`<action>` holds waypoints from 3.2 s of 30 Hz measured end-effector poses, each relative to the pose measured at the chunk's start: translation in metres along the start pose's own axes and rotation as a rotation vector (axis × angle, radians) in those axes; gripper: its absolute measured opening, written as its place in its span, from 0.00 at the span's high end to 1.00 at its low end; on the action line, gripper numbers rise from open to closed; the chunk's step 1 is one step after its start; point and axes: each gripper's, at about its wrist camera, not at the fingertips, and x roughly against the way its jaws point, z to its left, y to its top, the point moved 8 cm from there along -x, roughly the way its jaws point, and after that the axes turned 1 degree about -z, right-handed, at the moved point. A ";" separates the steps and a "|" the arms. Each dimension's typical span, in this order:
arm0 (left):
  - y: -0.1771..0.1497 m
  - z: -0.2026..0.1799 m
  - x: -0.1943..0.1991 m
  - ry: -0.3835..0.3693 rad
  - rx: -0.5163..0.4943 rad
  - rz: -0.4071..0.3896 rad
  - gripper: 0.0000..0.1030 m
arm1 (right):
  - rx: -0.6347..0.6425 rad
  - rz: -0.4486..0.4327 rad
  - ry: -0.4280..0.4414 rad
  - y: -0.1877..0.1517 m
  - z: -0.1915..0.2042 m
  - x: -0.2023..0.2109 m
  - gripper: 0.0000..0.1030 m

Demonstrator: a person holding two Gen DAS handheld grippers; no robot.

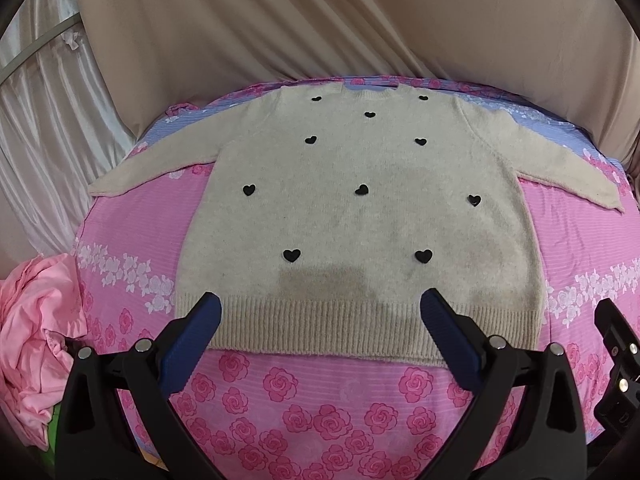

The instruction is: Fold small clothes

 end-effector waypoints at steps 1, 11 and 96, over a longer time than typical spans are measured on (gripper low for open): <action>0.000 0.000 -0.001 0.002 0.000 0.002 0.05 | 0.000 0.001 0.000 0.000 0.000 0.000 0.05; 0.000 -0.002 -0.002 0.011 0.004 0.010 0.05 | 0.003 0.005 0.003 0.004 -0.001 -0.003 0.05; 0.000 -0.026 -0.041 0.134 0.242 0.150 0.04 | -0.612 0.045 -0.031 0.124 -0.357 -0.293 0.88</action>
